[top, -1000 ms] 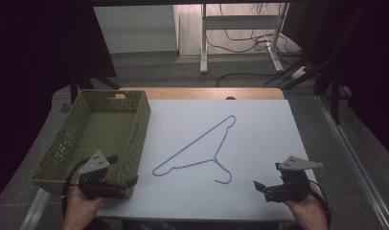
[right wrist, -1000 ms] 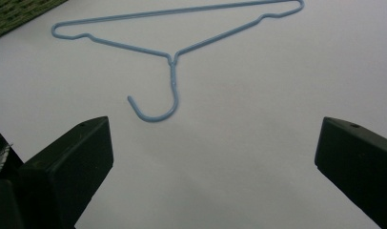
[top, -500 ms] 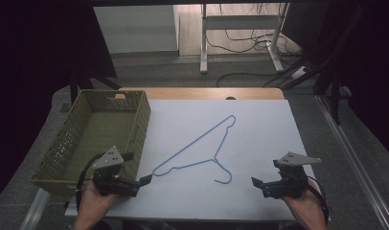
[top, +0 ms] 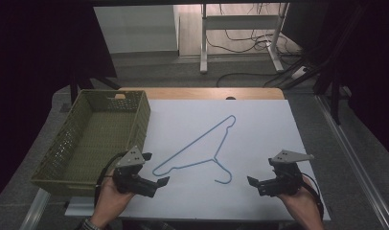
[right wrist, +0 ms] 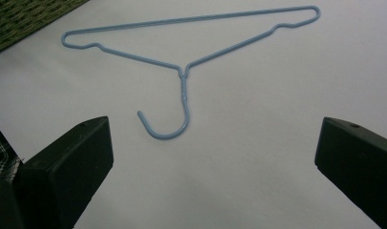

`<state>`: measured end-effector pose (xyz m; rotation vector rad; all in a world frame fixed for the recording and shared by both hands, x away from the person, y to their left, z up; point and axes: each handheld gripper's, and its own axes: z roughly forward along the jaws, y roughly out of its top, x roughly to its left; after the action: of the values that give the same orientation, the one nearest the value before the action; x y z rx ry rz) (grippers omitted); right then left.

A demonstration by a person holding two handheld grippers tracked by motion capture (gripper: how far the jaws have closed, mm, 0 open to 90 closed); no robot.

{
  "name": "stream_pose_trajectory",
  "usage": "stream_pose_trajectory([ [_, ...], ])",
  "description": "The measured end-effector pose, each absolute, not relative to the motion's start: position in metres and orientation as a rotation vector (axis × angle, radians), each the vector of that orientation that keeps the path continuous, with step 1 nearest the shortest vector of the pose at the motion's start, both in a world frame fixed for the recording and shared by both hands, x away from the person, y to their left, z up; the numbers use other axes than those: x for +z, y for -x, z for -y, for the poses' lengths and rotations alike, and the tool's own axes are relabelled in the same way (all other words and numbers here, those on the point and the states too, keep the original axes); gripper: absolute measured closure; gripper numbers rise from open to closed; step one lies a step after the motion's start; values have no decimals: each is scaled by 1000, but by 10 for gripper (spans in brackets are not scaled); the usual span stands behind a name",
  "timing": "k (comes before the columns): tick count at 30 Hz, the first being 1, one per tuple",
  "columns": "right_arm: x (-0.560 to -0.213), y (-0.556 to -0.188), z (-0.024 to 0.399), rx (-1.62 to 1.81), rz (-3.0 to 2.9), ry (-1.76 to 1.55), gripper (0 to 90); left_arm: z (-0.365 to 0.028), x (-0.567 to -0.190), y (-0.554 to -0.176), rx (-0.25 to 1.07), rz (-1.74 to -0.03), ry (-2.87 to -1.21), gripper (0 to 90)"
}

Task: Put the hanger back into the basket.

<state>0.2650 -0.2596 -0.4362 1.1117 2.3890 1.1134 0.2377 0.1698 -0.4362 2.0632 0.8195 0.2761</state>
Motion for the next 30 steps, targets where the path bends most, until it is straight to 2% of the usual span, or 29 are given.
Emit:
stream_pose_trajectory([
  [6,-438,-270,250,1131,-2401,-1082,0,-155,-442,-249,222,-802,-2041,11],
  [16,-439,-280,234,1110,-2425,-1044,0,-132,-454,-266,216,-780,-2091,12],
  [30,-450,-301,199,1060,-2492,-1033,12,-120,-472,-291,222,-792,-2122,15],
])
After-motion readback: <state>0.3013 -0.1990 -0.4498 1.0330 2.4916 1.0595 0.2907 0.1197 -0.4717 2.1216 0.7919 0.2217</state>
